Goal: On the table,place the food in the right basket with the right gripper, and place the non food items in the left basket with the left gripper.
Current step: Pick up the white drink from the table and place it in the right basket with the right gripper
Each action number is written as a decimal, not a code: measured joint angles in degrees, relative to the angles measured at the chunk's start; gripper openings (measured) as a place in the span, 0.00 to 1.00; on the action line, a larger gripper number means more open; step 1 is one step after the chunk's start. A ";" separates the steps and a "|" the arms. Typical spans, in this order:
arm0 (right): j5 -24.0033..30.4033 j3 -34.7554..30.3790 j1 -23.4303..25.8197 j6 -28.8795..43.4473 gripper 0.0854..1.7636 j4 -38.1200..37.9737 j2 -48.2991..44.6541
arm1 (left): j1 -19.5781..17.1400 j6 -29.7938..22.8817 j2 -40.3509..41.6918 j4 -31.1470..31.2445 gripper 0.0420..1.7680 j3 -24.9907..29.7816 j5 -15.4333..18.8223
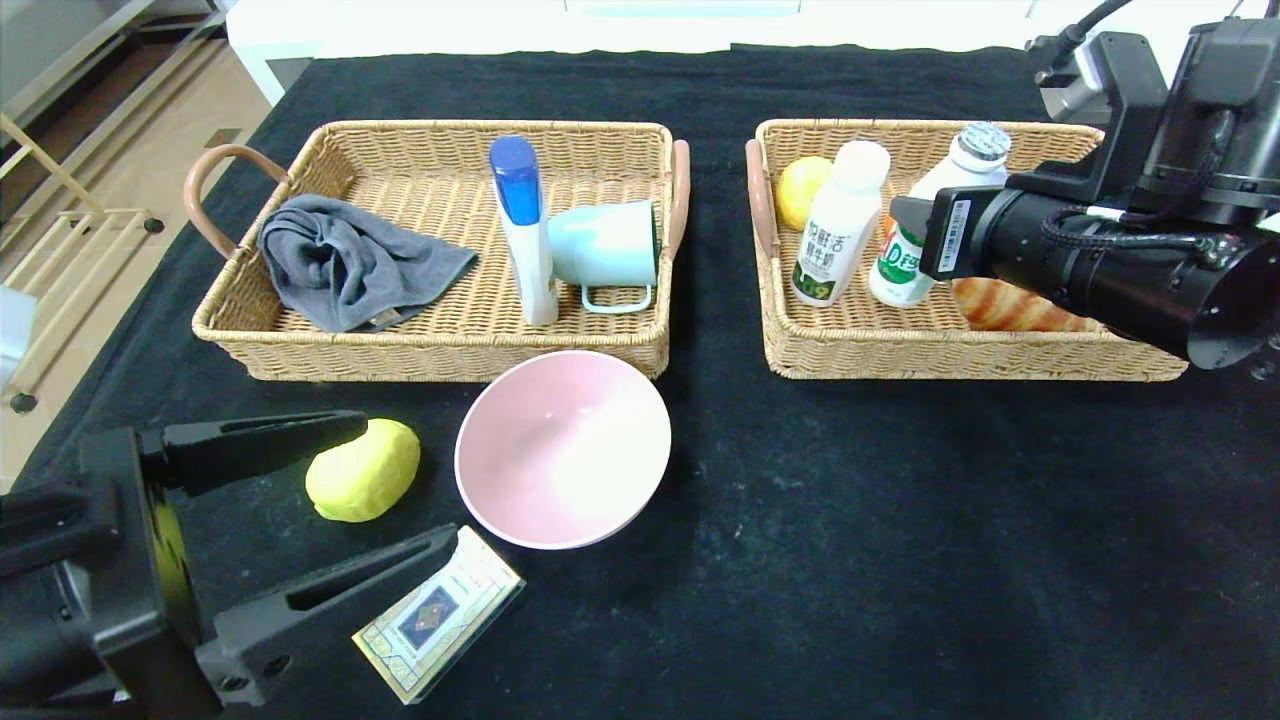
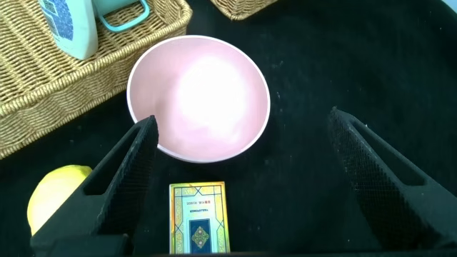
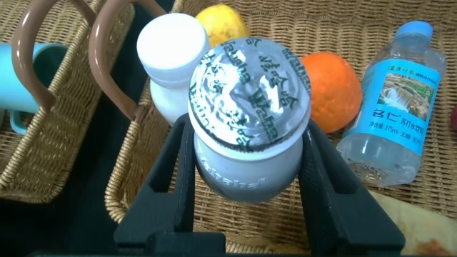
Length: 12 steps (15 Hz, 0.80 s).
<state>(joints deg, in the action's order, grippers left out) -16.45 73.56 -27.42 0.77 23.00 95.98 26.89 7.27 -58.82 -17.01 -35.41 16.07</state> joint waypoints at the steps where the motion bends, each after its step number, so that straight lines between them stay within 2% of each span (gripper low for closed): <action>1: 0.00 0.01 0.07 0.02 0.48 0.15 0.30 | 0.00 -0.02 0.00 0.00 0.97 0.00 0.02; 8: -0.06 -0.10 0.11 0.02 0.48 0.83 1.07 | 0.02 0.00 0.00 -0.07 0.97 -0.05 0.00; 12: -0.01 -0.22 0.02 -0.06 0.68 1.00 0.94 | 0.00 0.00 0.00 -0.02 0.97 -0.02 0.02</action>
<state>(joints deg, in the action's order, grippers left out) -16.46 73.34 -27.39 0.71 24.00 96.92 26.89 7.27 -58.82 -17.03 -35.44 16.09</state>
